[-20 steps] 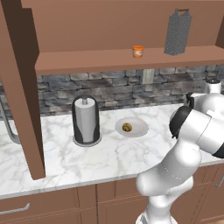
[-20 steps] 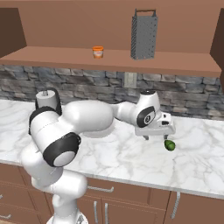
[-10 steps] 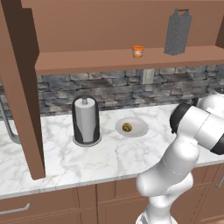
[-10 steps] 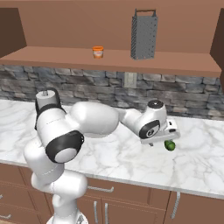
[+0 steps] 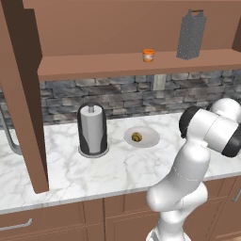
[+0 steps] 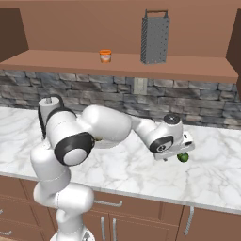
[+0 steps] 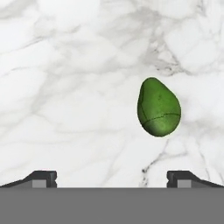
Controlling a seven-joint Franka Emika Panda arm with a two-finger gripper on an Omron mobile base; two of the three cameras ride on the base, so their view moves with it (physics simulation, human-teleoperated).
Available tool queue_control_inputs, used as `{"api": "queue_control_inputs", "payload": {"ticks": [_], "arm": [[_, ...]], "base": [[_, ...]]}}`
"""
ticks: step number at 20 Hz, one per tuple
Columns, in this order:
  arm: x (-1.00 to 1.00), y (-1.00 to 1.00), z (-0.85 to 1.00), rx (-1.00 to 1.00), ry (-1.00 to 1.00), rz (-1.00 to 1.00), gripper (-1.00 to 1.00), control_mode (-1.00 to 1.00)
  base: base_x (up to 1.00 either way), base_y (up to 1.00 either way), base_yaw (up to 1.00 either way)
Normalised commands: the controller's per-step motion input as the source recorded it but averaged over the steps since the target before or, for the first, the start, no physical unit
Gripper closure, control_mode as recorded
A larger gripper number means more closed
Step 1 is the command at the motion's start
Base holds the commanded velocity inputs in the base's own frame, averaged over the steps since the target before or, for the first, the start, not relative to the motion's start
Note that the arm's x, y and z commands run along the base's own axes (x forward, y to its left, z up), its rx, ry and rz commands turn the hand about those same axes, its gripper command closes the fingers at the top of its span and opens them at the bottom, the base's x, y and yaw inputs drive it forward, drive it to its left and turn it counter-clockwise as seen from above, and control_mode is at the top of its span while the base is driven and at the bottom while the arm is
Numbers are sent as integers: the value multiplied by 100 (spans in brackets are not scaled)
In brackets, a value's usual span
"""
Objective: Pick the avocado and bread from the counter and place them on the plate. Then pick the jam from the cabinet and place it next to the plate. Lastly close the cabinet door.
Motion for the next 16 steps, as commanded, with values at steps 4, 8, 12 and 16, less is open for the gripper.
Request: {"api": "queue_control_inputs", "payload": {"ticks": [4,8,12,16], "arm": [[16,-7,-12,0,0,12,-100,-100],[16,-15,-12,0,0,12,-100,-100],[21,-14,-12,0,0,11,-100,-100],[24,-10,-12,0,0,10,-100,-100]], "base": [[0,0,0],[0,0,0],[0,0,0],[0,0,0]]}}
